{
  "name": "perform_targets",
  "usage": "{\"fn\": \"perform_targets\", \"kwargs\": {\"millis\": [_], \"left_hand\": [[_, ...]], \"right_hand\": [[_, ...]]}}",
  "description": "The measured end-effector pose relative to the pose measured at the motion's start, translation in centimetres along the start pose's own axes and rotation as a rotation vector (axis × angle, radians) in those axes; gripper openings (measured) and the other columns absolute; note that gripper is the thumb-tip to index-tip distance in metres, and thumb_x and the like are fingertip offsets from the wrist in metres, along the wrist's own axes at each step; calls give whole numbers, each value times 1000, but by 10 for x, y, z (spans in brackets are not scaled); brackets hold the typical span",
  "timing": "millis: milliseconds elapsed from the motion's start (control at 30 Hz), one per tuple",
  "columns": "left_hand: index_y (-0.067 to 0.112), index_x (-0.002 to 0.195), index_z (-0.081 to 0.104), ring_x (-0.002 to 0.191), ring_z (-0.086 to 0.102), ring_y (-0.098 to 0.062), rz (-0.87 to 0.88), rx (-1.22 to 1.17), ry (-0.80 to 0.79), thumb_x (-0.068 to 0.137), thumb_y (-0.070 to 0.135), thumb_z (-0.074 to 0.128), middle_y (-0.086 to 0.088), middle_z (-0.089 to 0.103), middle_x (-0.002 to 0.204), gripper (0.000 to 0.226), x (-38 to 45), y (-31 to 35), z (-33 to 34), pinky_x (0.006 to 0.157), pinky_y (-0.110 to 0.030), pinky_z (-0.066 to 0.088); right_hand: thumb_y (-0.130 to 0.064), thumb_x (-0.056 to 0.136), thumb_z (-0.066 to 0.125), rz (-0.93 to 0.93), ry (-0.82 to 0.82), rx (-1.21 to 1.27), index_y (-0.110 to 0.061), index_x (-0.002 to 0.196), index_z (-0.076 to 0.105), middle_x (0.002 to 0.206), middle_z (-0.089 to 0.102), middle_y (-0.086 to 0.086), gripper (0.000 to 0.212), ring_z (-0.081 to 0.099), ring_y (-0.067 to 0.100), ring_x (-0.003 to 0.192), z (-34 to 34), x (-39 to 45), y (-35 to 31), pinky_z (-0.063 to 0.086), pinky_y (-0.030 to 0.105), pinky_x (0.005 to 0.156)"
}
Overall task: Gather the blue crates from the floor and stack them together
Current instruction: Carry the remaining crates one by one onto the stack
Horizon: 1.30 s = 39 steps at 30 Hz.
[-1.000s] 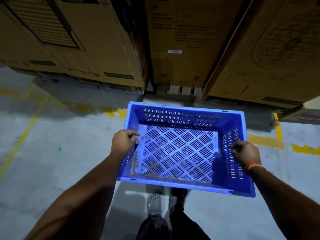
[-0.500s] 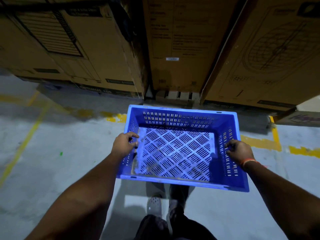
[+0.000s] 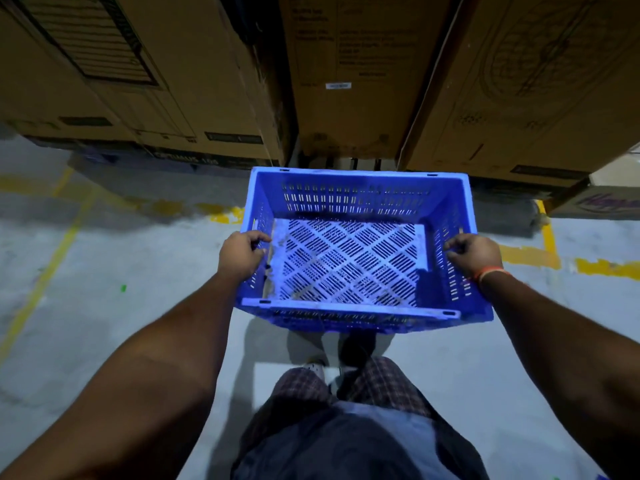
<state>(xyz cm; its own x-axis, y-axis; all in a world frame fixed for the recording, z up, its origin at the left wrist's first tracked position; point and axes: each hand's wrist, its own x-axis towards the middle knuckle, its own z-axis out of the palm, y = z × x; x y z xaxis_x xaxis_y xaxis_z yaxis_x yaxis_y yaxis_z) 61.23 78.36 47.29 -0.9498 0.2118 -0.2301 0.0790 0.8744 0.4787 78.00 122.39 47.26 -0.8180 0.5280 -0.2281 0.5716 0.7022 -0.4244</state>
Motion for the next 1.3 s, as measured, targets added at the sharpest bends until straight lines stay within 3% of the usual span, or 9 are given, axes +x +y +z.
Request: {"fn": "perform_targets", "kwargs": {"millis": [100, 233, 400, 767, 900, 1300], "left_hand": [[27, 100, 76, 75, 65, -27, 17, 16, 17, 78, 12, 70, -5, 67, 74, 28, -2, 0, 1, 69, -28, 47], [33, 97, 74, 80, 66, -27, -2, 55, 81, 76, 14, 66, -5, 68, 84, 29, 0, -2, 5, 79, -33, 52], [29, 91, 75, 81, 67, -28, -6, 69, 104, 77, 14, 66, -5, 72, 84, 23, 1, -1, 8, 78, -33, 53], [23, 86, 76, 90, 70, -32, 46, 245, 177, 72, 13, 73, -13, 74, 91, 17, 16, -5, 20, 84, -38, 56], [25, 85, 76, 91, 70, -30, 70, 275, 208, 71, 13, 72, -11, 74, 92, 19, 13, -7, 21, 86, -38, 56], [27, 75, 70, 96, 67, -27, 72, 240, 232, 71, 11, 64, -3, 73, 94, 17, -4, 0, 18, 86, -32, 53]], "right_hand": [[-12, 73, 75, -6, 9, -6, -18, 84, 76, 78, 72, 11, 12, 68, 30, 78, 1, -2, 2, 49, 32, 76], [-13, 73, 74, 23, 32, 19, -19, 84, 76, 84, 75, 8, 12, 70, 26, 83, 4, 2, 1, 53, 33, 84], [-13, 71, 74, 25, 37, 1, -19, 82, 76, 87, 76, 8, 13, 70, 22, 93, 5, 5, 2, 52, 30, 89], [-14, 71, 75, -81, 66, -142, -17, 87, 77, 90, 75, 10, 17, 68, 26, 89, 5, 19, 5, 47, 26, 78], [-14, 74, 72, -138, 82, -215, -16, 92, 77, 99, 74, 12, 19, 67, 30, 97, 4, 17, 3, 49, 31, 83], [-12, 71, 76, -153, 89, -218, -14, 89, 77, 100, 73, 12, 18, 65, 31, 98, 5, 15, 5, 47, 32, 84]]}}
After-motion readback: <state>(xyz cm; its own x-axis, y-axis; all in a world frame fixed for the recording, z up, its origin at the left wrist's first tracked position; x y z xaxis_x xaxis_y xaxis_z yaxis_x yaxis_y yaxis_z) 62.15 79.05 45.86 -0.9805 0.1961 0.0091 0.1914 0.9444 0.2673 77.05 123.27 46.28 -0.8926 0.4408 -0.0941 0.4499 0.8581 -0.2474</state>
